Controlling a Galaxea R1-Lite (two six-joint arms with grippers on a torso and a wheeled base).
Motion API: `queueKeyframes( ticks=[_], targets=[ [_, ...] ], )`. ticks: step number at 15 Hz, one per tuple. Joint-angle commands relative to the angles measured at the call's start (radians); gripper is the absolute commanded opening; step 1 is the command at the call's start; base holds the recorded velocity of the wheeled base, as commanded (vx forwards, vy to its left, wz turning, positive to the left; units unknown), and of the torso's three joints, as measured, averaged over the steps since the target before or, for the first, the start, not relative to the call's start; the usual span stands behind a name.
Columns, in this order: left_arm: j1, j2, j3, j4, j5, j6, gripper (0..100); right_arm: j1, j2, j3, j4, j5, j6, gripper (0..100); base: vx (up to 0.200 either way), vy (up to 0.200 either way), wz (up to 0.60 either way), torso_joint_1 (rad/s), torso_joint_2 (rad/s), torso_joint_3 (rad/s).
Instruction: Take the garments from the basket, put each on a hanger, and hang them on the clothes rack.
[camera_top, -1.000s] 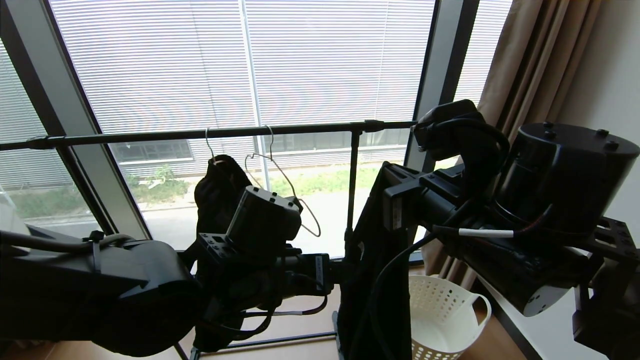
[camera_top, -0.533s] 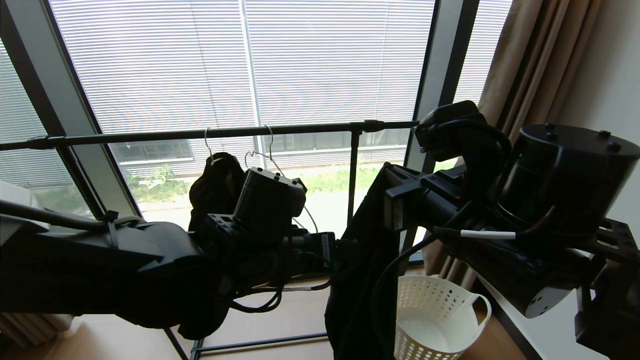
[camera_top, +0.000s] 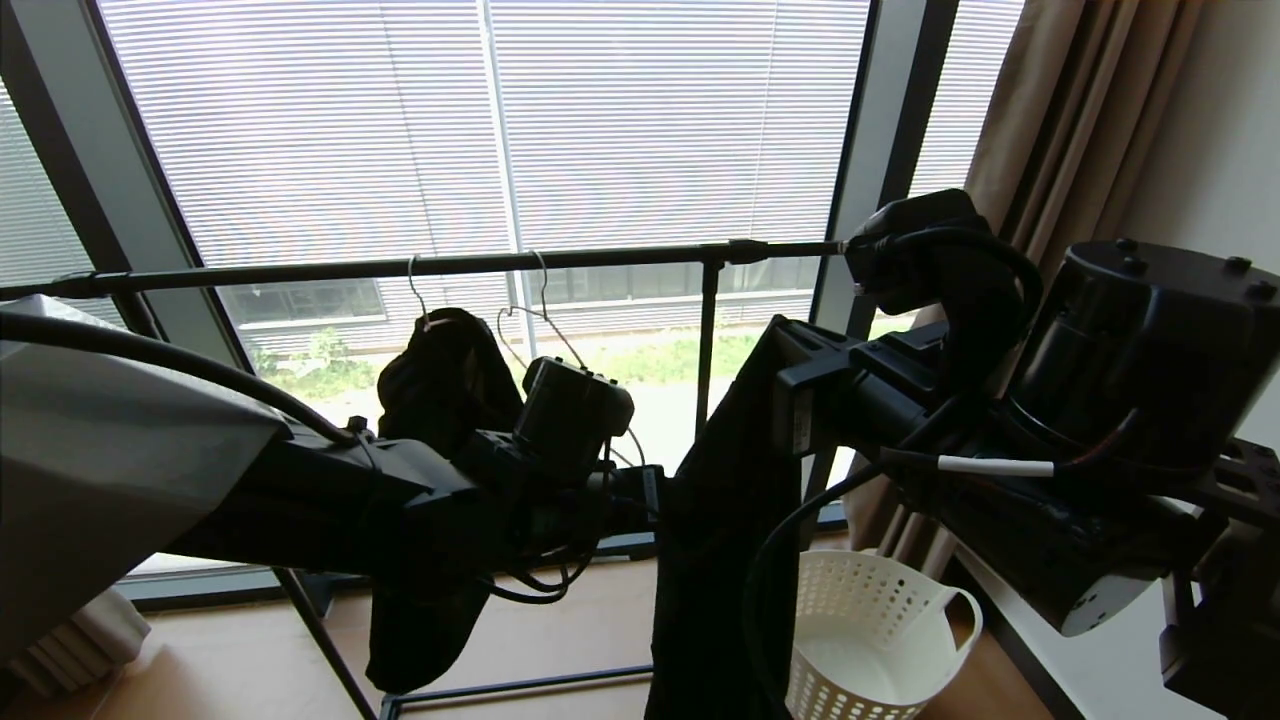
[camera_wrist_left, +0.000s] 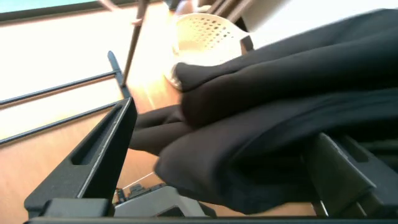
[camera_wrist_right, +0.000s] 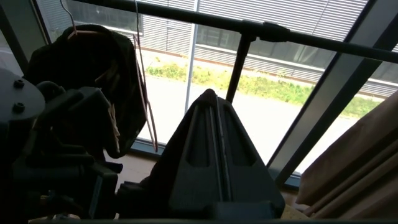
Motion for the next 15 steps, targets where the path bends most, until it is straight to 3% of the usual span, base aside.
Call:
queueKeyframes(
  ticks=[1,6,8,13,14,15],
  targets=[
    [0.015,0.022,0.051,0.001,0.002,0.001,100,0.001,-0.022,0.000,0.000,0.001,-0.002,0,0.000,0.000,0.00,0.000,0.00,0.000],
    [0.017,0.031,0.111,-0.001,0.006,0.001,100,-0.030,-0.038,-0.004,0.000,0.005,-0.002,0,0.000,0.000,0.00,0.000,0.00,0.000],
    [0.014,0.022,0.131,-0.003,0.049,0.001,100,-0.065,-0.034,-0.011,0.002,0.012,-0.003,0,0.000,0.000,0.00,0.000,0.00,0.000],
    [-0.002,-0.160,0.221,-0.001,0.088,0.003,100,-0.148,0.028,-0.027,0.000,0.037,-0.003,0,0.000,0.000,0.00,0.000,0.00,0.000],
    [-0.003,-0.217,0.243,0.001,0.088,0.004,0,-0.163,0.043,-0.034,0.000,0.037,-0.003,0,0.000,0.000,0.00,0.000,0.00,0.000],
    [-0.003,-0.243,0.250,0.001,0.088,0.004,0,-0.169,0.049,-0.035,0.000,0.037,-0.003,0,0.000,0.000,0.00,0.000,0.00,0.000]
  ],
)
